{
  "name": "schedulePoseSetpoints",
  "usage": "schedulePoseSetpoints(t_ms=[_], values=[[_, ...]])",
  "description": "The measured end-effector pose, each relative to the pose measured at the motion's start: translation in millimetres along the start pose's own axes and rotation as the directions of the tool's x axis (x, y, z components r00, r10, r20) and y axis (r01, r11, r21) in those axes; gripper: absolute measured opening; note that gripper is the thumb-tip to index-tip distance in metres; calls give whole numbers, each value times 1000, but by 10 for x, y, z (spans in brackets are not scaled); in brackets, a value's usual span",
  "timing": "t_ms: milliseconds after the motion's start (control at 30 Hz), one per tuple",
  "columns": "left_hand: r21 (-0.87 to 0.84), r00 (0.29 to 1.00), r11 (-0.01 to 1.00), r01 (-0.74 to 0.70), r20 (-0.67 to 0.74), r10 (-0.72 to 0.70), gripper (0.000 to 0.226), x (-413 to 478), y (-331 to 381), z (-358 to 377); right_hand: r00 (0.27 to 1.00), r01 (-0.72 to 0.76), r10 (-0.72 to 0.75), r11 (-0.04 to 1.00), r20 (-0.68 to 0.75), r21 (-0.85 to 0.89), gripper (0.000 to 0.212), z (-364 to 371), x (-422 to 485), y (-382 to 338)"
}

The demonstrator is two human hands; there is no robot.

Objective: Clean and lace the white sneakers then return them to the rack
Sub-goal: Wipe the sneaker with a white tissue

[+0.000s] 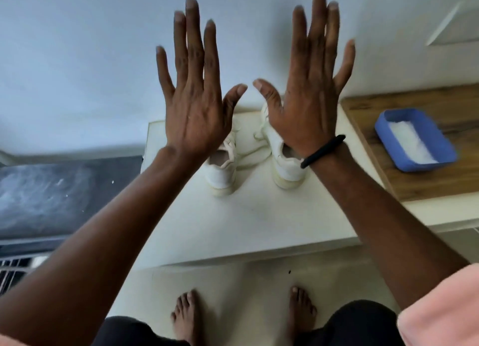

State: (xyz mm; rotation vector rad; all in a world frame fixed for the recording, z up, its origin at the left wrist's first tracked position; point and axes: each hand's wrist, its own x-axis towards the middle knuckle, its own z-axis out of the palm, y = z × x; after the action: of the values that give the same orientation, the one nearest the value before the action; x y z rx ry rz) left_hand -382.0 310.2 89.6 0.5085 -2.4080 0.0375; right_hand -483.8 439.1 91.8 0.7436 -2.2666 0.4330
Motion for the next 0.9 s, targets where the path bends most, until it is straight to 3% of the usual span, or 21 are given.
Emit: schedulePoseSetpoints(t_ms=[200,467,633,900], values=[[-63,995,996,-69,-69,65,82,-89,378,-643,998,12,-10,999,-56,38,92,-878,-61,161],[-132,985,977,-166,-72,158,82,-285,1103,-791,997,-66,66,998,46,-7,89,-1343,-400,655],[-202,976,955,-217,-8,220,81,-297,1679,-423,990,-120,122,992,67,-23,85,-1247,-567,1256],[-419,928,863,-284,107,357,76,-194,2685,845,957,-253,258,966,132,-54,78,-700,-850,2615]])
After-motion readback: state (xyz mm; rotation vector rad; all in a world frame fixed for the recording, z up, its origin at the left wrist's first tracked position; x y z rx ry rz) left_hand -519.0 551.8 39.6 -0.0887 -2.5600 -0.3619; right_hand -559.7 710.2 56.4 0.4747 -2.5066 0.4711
